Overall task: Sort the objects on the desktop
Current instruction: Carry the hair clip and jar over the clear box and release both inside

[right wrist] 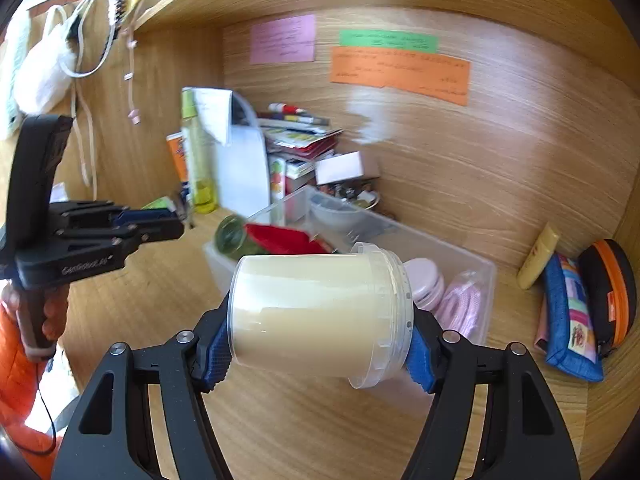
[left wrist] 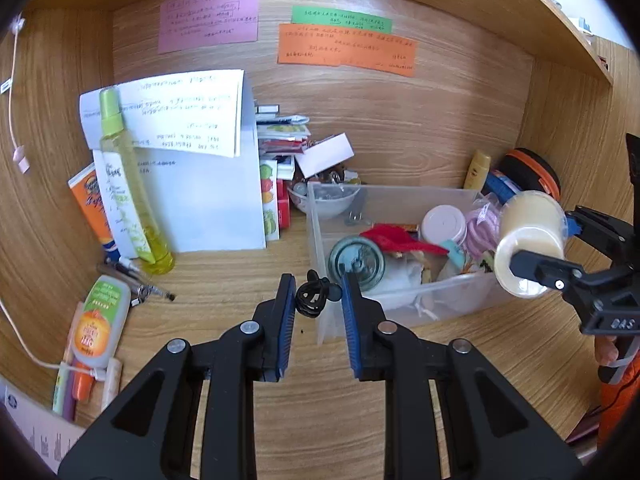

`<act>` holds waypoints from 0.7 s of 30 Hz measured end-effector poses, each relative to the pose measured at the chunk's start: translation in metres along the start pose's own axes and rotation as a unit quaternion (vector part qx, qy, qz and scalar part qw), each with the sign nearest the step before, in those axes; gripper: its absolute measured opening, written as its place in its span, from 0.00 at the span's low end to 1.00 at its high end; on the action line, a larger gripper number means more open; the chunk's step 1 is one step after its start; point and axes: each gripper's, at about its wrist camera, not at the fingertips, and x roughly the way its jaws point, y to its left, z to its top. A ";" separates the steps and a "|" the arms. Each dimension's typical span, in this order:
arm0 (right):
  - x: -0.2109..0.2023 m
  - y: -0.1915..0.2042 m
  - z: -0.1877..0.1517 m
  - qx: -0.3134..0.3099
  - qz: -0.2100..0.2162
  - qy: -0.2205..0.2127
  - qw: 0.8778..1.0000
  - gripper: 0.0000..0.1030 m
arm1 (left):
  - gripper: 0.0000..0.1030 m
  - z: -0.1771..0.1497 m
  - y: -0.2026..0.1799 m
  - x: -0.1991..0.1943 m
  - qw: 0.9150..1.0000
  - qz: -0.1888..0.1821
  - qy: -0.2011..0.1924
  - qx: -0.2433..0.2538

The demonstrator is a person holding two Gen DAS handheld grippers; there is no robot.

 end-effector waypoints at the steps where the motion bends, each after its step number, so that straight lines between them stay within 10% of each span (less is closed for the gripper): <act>1: 0.002 -0.002 0.003 0.003 -0.002 0.000 1.000 0.65 | 0.22 0.002 -0.001 0.001 1.000 0.001 -0.002 0.001; 21: 0.085 -0.039 0.044 0.119 -0.032 0.021 0.992 0.65 | 0.22 0.060 -0.011 0.063 0.999 -0.008 0.010 0.043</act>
